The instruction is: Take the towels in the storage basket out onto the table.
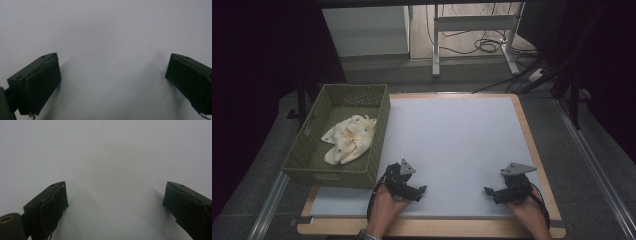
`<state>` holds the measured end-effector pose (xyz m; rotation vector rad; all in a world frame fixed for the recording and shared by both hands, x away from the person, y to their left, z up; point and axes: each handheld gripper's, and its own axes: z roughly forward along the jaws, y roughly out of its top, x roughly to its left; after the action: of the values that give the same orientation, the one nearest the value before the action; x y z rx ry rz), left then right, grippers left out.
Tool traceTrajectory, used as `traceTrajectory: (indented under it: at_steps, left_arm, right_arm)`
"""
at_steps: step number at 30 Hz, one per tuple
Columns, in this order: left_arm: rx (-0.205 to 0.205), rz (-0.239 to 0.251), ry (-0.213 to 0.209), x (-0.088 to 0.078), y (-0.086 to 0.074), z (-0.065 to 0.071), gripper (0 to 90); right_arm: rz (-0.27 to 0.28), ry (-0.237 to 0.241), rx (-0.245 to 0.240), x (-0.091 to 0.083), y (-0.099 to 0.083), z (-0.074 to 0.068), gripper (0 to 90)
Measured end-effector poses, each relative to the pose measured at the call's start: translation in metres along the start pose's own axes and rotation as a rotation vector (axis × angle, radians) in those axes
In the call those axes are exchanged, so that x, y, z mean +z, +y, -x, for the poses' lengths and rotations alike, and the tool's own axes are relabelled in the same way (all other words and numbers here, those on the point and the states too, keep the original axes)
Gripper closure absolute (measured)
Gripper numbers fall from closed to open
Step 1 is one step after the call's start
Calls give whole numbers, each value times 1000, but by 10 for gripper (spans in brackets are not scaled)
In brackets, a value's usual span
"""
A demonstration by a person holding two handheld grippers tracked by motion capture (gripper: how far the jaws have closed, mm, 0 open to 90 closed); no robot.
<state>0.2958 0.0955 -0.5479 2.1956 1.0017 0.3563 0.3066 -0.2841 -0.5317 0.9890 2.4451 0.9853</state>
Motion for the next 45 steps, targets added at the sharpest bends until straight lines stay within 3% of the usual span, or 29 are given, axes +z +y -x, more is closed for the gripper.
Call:
traceTrajectory:
  at_steps: [34,45]
  left_arm:
    - [-6,3,-7,0,0,0,2]
    - [14,-8,-35,-2,7,0,19]
  right_arm:
    - [0,0,0,0,0,0,57]
    - [1,3,1,0,0,0,59]
